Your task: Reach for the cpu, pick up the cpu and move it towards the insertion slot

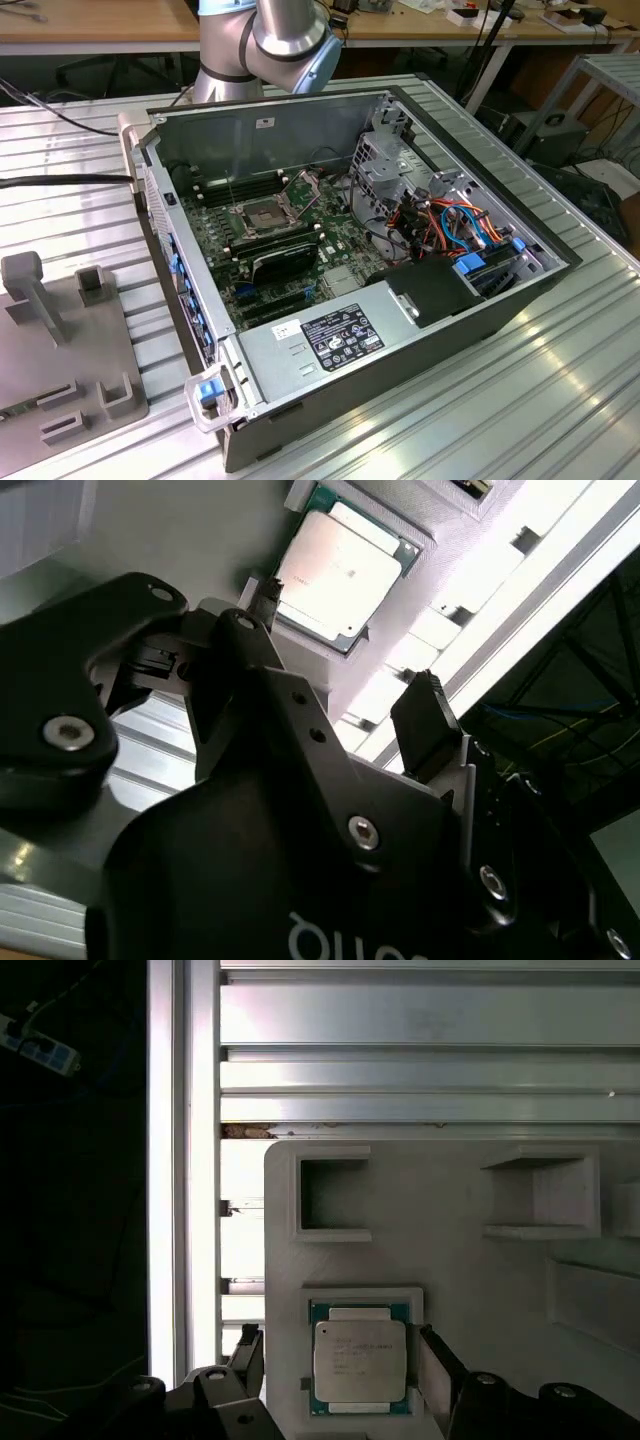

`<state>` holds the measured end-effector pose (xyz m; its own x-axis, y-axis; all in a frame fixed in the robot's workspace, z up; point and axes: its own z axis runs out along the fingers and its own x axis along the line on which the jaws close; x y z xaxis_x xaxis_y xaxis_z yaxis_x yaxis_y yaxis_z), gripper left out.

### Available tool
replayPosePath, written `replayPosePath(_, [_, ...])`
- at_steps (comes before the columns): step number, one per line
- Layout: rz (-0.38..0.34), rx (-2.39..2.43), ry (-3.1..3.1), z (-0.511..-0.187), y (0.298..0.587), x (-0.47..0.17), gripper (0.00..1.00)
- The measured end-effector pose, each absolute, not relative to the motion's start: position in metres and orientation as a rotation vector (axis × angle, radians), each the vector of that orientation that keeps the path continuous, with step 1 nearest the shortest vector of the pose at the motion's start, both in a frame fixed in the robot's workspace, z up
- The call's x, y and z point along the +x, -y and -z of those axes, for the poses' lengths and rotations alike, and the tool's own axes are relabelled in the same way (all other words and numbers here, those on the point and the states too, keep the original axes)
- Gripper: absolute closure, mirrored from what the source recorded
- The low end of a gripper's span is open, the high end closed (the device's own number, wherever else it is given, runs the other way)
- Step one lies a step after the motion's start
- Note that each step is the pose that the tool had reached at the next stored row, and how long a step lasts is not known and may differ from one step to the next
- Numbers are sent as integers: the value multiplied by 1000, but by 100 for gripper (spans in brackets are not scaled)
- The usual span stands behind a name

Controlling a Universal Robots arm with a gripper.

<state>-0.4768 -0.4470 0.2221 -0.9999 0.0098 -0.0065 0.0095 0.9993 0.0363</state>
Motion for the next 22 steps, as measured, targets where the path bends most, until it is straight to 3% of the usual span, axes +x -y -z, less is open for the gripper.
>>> replayPosePath(22, [-30,-10,-3135,-196,451,-470,28])
